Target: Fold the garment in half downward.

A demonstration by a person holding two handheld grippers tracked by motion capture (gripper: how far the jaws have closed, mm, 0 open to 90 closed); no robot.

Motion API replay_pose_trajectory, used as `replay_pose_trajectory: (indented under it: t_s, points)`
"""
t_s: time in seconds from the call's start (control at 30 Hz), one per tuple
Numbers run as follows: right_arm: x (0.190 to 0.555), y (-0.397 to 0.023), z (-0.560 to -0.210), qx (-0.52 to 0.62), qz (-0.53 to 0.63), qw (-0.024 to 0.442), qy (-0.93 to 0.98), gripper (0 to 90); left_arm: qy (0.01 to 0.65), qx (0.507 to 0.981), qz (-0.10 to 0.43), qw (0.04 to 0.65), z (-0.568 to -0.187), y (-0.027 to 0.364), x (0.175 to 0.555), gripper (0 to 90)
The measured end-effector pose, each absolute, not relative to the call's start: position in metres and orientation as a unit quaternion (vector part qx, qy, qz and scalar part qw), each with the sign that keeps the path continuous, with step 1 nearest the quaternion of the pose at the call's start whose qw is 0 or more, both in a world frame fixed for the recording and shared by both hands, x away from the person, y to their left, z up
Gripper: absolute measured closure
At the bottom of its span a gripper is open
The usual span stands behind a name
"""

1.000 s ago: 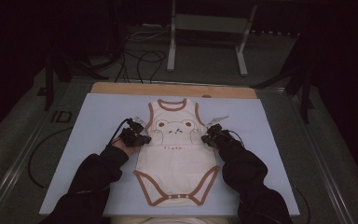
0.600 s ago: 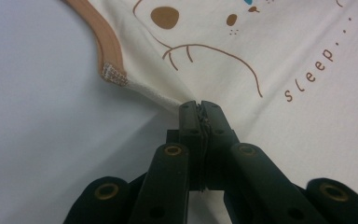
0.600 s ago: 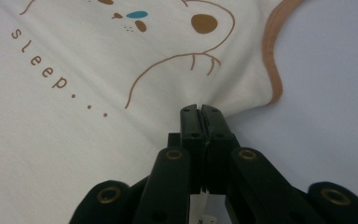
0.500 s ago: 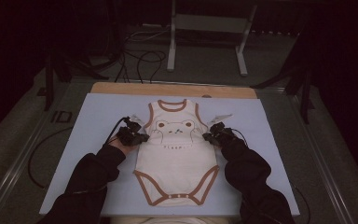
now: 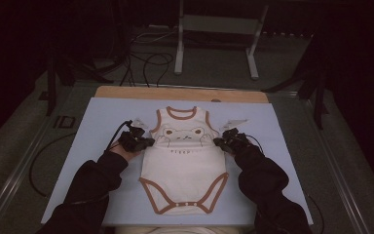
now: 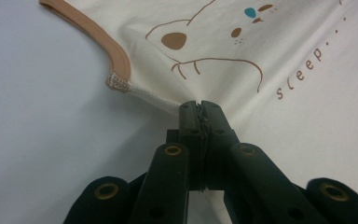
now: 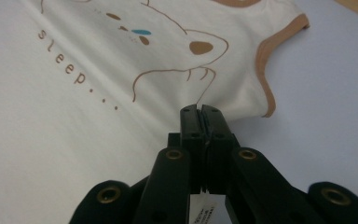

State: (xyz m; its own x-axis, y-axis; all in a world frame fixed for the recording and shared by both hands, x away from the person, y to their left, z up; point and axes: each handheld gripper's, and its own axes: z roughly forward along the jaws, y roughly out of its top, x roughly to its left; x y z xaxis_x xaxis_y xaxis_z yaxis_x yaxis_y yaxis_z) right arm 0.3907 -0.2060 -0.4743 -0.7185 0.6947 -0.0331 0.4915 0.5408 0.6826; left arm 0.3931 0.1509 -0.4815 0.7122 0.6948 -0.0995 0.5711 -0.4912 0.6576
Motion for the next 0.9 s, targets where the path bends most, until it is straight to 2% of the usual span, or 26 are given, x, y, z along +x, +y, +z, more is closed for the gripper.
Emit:
replay_pose_trajectory:
  t_s: [0.9]
  points:
    - [0.333,-0.21,-0.448,0.301,0.354,0.171,0.869,89.1,0.317,0.874,0.097,0.354,-0.459,0.155,0.343,89.6]
